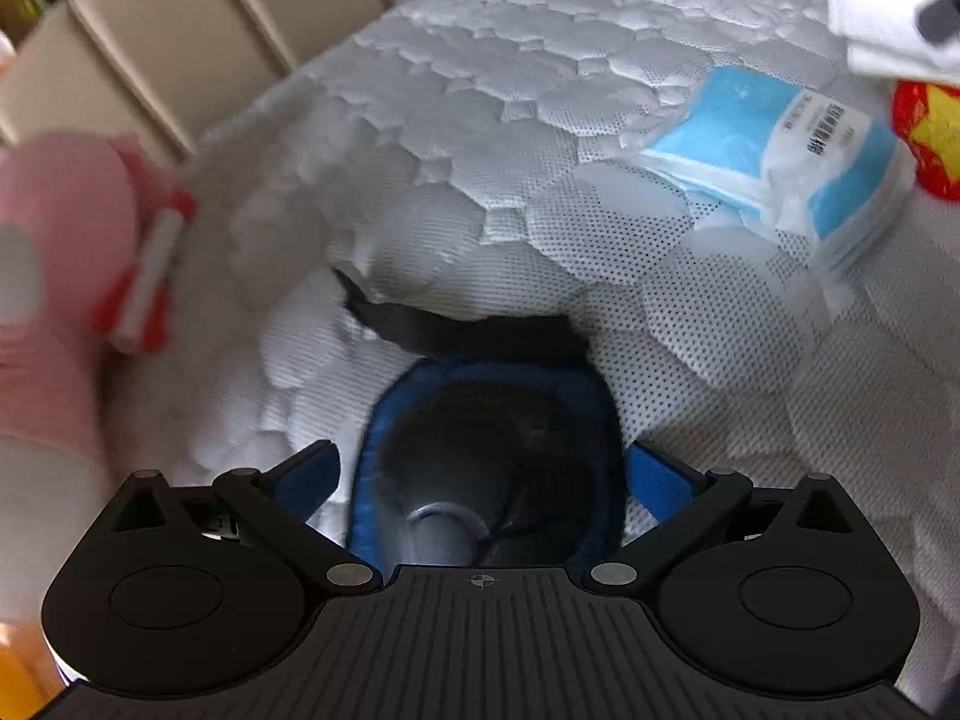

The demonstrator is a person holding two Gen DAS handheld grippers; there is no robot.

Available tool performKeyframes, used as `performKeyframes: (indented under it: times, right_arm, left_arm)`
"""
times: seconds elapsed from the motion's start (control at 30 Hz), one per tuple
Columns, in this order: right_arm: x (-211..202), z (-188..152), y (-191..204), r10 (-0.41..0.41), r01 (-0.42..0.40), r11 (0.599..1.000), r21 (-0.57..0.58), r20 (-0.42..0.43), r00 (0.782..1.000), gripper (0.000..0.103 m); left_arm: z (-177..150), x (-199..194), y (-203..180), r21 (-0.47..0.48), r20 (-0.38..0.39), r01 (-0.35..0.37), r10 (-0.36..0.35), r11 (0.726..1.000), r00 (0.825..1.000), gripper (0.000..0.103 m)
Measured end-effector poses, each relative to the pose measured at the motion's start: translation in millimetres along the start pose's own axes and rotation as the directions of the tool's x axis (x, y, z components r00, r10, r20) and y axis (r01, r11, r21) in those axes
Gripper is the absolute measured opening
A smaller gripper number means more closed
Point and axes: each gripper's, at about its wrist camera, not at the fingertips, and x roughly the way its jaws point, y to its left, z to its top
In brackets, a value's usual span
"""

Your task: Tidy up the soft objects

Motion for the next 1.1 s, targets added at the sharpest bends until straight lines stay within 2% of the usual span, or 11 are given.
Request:
performKeyframes:
  times: [0.17,0.3,0.4,0.53,0.6,0.67,0.73,0.83,0.9,1.03,1.1]
  right_arm:
    - [2,-3,6,0.019,-0.019,1.000,-0.021,-0.003,1.000,0.015]
    - [2,-4,8,0.068,-0.068,0.998,-0.007,-0.010,0.998,0.015]
    - [5,-8,22,0.066,-0.068,0.996,-0.054,-0.029,0.997,0.015]
    - [11,-7,48,0.061,-0.067,0.989,-0.131,-0.048,0.997,0.015]
    - [25,0,62,0.121,-0.132,0.983,-0.128,-0.093,0.988,0.015]
    - [51,7,76,0.244,-0.261,0.962,-0.079,-0.182,0.953,0.016]
    - [77,11,88,0.285,-0.303,0.952,-0.044,-0.240,0.928,0.017]
    - [96,8,104,0.169,-0.214,0.964,-0.155,-0.259,0.951,0.026]
    - [98,5,106,0.105,-0.159,0.962,-0.221,-0.238,0.966,0.043]
    - [90,5,89,0.083,-0.106,0.978,-0.178,-0.132,0.988,0.043]
    - [90,7,76,0.068,-0.075,0.992,-0.103,-0.075,0.995,0.028]
  left_arm:
    - [3,-1,3,-0.155,0.040,0.165,-0.161,0.974,0.986,0.099]
    - [19,-12,-26,-0.136,0.063,0.304,-0.298,0.943,0.953,0.099]
    - [32,-26,-55,-0.025,0.046,0.268,-0.267,0.963,0.963,0.099]
    - [26,-70,-45,-0.023,0.087,0.075,-0.073,0.997,0.994,0.103]
    - [15,-74,-37,-0.070,0.053,0.088,-0.085,0.994,0.995,0.103]
    - [7,-72,-31,-0.112,0.014,0.126,-0.125,0.986,0.992,0.103]
    - [6,-61,-28,-0.139,-0.030,0.166,-0.171,0.976,0.985,0.103]
    - [4,-48,-22,-0.181,-0.082,0.182,-0.199,0.966,0.977,0.103]
    - [2,-44,-16,-0.215,-0.094,0.164,-0.187,0.963,0.978,0.103]
    - [0,-39,-7,-0.265,-0.097,0.152,-0.183,0.952,0.978,0.103]
    - [0,-39,-6,-0.261,-0.098,0.149,-0.179,0.954,0.979,0.103]
